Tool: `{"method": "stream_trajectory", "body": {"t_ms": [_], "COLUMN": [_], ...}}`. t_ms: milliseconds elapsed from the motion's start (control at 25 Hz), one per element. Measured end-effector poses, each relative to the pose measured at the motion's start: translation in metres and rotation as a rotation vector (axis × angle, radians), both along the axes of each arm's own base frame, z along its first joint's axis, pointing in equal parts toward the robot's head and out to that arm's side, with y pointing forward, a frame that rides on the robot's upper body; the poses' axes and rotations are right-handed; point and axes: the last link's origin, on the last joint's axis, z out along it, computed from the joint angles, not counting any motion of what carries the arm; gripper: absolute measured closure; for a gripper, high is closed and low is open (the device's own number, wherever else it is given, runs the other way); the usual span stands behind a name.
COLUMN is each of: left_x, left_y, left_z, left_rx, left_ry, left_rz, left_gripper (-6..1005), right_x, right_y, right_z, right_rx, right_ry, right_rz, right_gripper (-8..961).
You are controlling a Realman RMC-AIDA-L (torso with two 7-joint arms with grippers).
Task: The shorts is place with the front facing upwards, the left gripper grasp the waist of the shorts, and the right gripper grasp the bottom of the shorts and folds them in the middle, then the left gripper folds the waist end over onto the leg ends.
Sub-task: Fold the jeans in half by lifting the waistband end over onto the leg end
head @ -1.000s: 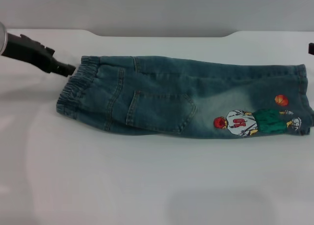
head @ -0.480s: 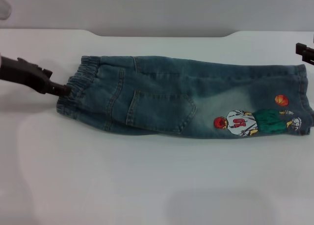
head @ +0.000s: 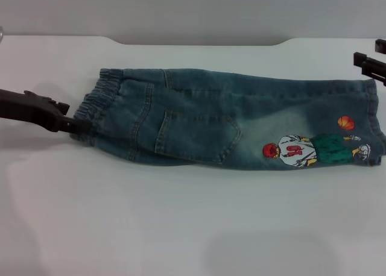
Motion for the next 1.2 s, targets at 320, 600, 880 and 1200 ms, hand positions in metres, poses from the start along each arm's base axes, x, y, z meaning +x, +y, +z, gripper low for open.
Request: {"method": "stream_trajectory", "body": {"t_ms": [320,600,880,1200], "left_x": [-0.003,0.000,0.000,0.006], "left_y": [0.001,0.004,0.005,0.007], "left_z": [-0.009,-0.019,-0.024,-0.033], "left_rx": [0.010,0.020,0.020,-0.024], "left_ry": [0.009,0.014,0.026,0.057], "left_rz": [0.002,-0.003,-0.003,-0.014], "left_gripper": [252,260,267,276], "right_x": [-0.009,-0.019,-0.023,-0.025], "right_y": [0.000,-0.001,0.000,0.002], "right_z": [-0.003,-0.013,-0.013,-0.011], "right_rx": [-0.013,-0.047,-0.047,-0.036], "right_ry": [0.011,-0.009,-0.017,-0.022], "right_rz": [0.032,0.066,0.079,0.085], "right_gripper": [420,419,419,420]}}
